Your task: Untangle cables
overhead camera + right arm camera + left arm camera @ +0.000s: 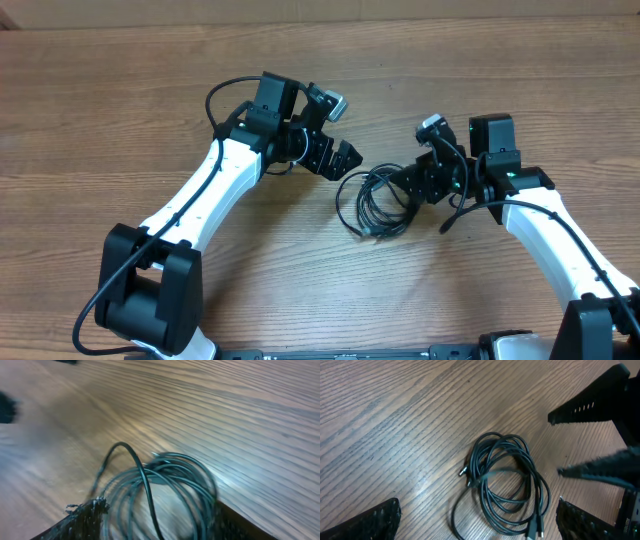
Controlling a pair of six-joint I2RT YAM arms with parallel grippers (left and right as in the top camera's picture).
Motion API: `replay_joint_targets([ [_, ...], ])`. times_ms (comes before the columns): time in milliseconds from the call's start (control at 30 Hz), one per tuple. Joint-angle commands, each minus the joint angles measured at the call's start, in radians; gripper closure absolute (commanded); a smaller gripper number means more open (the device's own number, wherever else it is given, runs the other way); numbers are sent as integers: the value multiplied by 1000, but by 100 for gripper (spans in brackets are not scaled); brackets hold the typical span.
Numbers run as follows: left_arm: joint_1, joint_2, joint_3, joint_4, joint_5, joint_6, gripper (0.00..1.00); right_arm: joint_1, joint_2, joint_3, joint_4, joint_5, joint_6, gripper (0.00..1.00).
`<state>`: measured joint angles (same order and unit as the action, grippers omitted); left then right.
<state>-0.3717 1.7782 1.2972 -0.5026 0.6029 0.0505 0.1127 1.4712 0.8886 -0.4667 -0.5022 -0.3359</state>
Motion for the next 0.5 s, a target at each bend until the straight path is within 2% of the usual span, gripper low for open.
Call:
replay_joint_targets([
  [0,2,-18,12,-8,15,-2,0,-3,5,27,0,128,73,31],
  [100,2,-18,12,-17,15,-2,0,-3,10,27,-12,174,109,31],
  [467,2,-18,12,-17,14,-2,0,-3,13,26,-164,263,100,25],
])
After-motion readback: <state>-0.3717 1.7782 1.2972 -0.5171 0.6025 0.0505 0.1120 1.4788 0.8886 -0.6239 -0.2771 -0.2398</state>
